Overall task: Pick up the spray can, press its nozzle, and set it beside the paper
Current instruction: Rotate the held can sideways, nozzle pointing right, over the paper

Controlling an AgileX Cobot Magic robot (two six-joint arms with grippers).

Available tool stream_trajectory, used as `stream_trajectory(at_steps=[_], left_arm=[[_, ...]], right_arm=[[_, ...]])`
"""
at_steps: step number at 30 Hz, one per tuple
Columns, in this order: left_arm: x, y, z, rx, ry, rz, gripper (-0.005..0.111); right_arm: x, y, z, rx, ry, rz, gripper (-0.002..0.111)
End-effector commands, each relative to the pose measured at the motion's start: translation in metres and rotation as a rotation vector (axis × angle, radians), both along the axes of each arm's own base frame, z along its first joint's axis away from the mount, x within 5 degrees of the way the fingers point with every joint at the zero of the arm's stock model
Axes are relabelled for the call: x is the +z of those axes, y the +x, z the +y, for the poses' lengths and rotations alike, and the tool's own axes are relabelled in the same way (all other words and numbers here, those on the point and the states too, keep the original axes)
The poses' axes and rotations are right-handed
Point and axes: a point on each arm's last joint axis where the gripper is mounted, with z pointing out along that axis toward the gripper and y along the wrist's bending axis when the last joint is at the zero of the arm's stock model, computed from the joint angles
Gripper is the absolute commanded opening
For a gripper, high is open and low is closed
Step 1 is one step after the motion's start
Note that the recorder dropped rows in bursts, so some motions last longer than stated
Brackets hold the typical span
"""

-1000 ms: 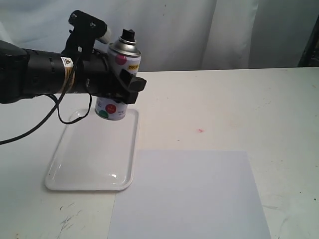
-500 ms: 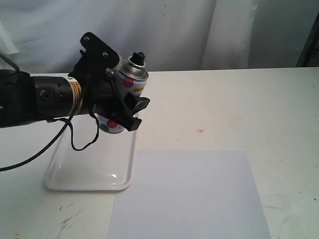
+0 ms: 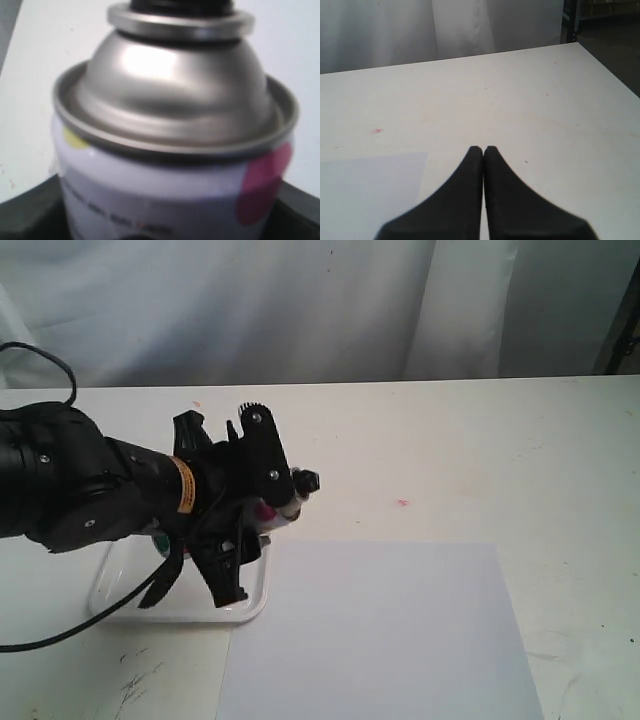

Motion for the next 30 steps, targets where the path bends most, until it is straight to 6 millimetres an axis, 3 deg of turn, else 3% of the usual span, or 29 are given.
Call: stream_trajectory(at_steps=[1,7,15,23,26,30], left_arm=[[0.002,-0.014,-0.006,-0.031,0.078,0.035,0.000],[0.002,-0.023,-0.016,0.033,0.070,0.020,0.000],[-0.009,-0.015,-0.015,0.184,0.037,0.010,0.000],[-0.003,-0.007,-0.015,0.274,0.013,-0.127,0.000],[-0.003,-0.013,-0.021,0.283,0.021,-0.160,0.000],[-0.018,-0.021,-0.031,0.260,0.110,-0.166,0.000]], right_arm=[[-0.001,0.000,0.000,-0.006,0.004,-0.003,0.000],[-0.001,0.000,0.000,-0.006,0.004,-0.003,0.000],[-0.001,0.000,0.000,-0.006,0.004,-0.003,0.000],[-0.001,0.000,0.000,-0.006,0.004,-0.003,0.000],[-0.001,0.000,0.000,-0.006,0.004,-0.003,0.000],[-0.001,0.000,0.000,-0.006,0.004,-0.003,0.000]])
